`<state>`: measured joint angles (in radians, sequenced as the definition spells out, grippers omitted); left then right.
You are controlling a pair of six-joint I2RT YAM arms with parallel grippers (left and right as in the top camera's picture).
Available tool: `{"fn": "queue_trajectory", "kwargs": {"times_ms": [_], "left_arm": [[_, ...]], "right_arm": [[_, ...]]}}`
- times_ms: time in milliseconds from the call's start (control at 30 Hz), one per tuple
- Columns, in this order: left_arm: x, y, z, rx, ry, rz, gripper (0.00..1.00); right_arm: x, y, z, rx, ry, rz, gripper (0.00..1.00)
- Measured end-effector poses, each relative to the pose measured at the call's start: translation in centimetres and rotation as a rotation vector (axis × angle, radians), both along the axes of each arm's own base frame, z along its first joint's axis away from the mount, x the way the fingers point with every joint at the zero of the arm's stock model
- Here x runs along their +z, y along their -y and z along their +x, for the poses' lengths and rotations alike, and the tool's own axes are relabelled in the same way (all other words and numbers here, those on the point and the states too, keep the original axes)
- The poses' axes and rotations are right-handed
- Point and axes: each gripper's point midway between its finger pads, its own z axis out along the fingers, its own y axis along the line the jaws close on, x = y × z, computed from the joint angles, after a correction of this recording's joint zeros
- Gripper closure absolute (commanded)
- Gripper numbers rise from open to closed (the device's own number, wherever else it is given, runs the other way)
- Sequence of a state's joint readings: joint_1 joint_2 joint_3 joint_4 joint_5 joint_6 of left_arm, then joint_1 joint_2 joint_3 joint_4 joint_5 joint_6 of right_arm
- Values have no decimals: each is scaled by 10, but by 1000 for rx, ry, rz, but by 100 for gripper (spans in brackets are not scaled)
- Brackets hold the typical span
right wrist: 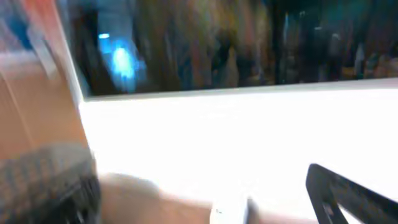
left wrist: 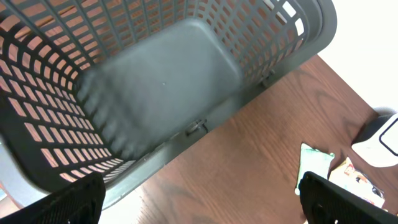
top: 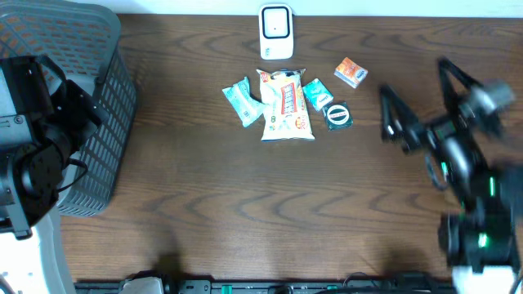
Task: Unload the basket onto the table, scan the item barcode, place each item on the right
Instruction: 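Reach the right gripper to the item pile and grasp the green wipes pack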
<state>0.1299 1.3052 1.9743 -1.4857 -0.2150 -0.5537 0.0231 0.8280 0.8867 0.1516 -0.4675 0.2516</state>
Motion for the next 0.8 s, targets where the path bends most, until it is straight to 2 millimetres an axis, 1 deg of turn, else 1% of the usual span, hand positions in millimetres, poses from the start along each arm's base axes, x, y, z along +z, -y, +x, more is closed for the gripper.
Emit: {"fn": "queue_trajectory", "kwargs": {"times_ms": [33,100,200,267,367,433,467,500,600,700,800], "left_arm": [[0,0,0,0,1,0,2],[0,0,0,1,1,0,2],[0,0,0,1,1,0,2],[0,0,0,0,1,0,2],[0,0,0,0,1,0,2],[0,0,0,1,1,0,2],[0,0,0,1,1,0,2],[0,0,0,0,1,0,2],[0,0,0,0,1,0,2],[0,0,0,0,1,0,2],[0,0,0,1,1,0,2]], "right_arm": [[-10,-3,15,14,-70,-31,1],[-24,-9,39,37,-176,-80,1],[-43,-19,68,77,-302,-150,1],[-53,-26,82,102,-370,-200,1],[-75,-34,96,123,-479,-275,1],[-86,-38,106,129,-515,-304,1],[-95,-40,110,133,-536,-317,1],[-107,-42,114,140,-566,-331,1],[-135,-46,118,163,-648,-349,1],[-162,-48,116,183,-738,-362,1],[-171,-48,115,189,-771,-365,1]]}}
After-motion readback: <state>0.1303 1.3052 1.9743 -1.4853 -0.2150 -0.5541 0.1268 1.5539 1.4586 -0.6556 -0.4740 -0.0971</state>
